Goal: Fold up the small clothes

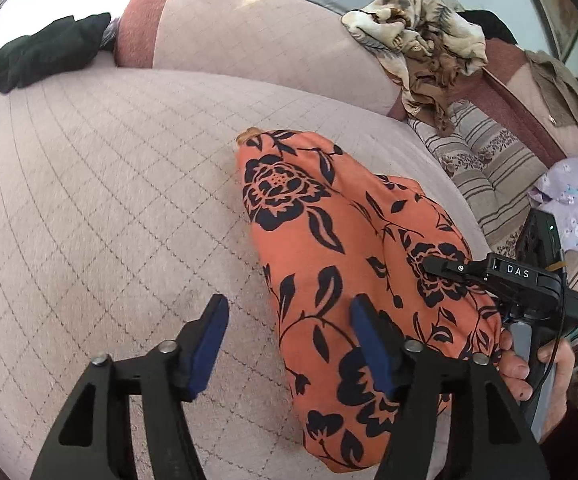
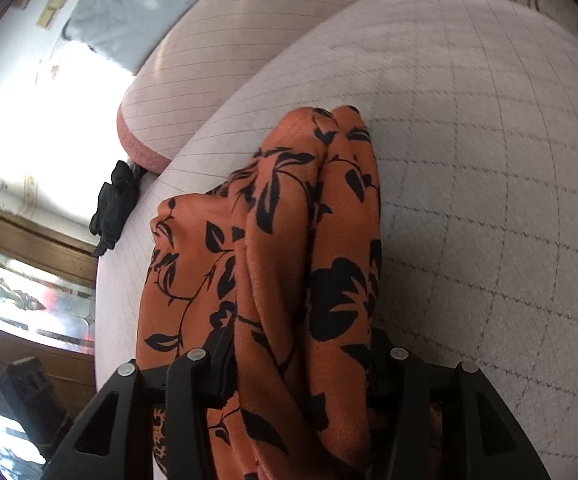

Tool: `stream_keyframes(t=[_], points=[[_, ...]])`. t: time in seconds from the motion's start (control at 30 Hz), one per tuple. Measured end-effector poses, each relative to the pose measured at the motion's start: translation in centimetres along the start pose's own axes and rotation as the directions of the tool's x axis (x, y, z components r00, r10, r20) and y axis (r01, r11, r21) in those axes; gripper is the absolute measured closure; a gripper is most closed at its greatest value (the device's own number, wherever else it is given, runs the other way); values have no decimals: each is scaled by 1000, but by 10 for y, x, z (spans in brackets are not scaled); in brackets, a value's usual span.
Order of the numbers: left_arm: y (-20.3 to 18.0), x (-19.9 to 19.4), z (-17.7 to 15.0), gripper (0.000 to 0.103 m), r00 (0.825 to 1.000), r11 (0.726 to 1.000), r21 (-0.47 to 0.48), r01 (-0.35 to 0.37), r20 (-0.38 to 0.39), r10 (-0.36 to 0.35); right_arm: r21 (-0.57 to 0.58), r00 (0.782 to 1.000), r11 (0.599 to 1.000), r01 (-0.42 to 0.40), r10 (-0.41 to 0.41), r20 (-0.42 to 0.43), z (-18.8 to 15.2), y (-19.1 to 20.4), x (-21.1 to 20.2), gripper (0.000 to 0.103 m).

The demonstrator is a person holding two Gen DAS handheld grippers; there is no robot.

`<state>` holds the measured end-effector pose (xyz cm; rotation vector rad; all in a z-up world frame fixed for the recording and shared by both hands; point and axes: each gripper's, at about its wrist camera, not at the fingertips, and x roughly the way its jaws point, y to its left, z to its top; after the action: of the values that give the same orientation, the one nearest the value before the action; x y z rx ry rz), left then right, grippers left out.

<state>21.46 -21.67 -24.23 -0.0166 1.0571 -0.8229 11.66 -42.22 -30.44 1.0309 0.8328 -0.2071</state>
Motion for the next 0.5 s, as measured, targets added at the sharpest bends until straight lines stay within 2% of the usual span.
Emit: stream_keyframes(t=[0.07, 0.13, 0.3, 0.4, 0.43, 0.47, 0.5], points=[[5, 4, 1, 35, 996, 995, -41, 87, -21, -88, 70, 999, 997, -27, 29, -18, 5, -14, 3, 42], [7, 12, -1, 18, 988, 988, -68, 139, -58, -143, 113, 998, 992, -58, 62, -33, 7, -22, 5, 36], [2, 45, -15, 17, 962, 975, -115, 191, -176, -210, 146, 993, 984, -102, 109, -38, 9, -31, 7, 30], [-10, 47, -18, 19, 972, 981, -60, 183, -136, -189, 150, 989, 979, -136, 143, -38, 9, -38, 11, 26], [-13, 47, -18, 27, 975, 984, -44, 173, -132, -177, 141, 988, 980, -143, 149, -34, 8, -37, 11, 25], [-15, 46, -19, 30, 980, 988, -28, 152, -123, -154, 123, 987, 981, -151, 157, -35, 7, -36, 11, 25], [-17, 46, -18, 36, 983, 989, -16, 144, -116, -145, 97, 987, 984, -152, 157, -42, 6, -30, 15, 28]])
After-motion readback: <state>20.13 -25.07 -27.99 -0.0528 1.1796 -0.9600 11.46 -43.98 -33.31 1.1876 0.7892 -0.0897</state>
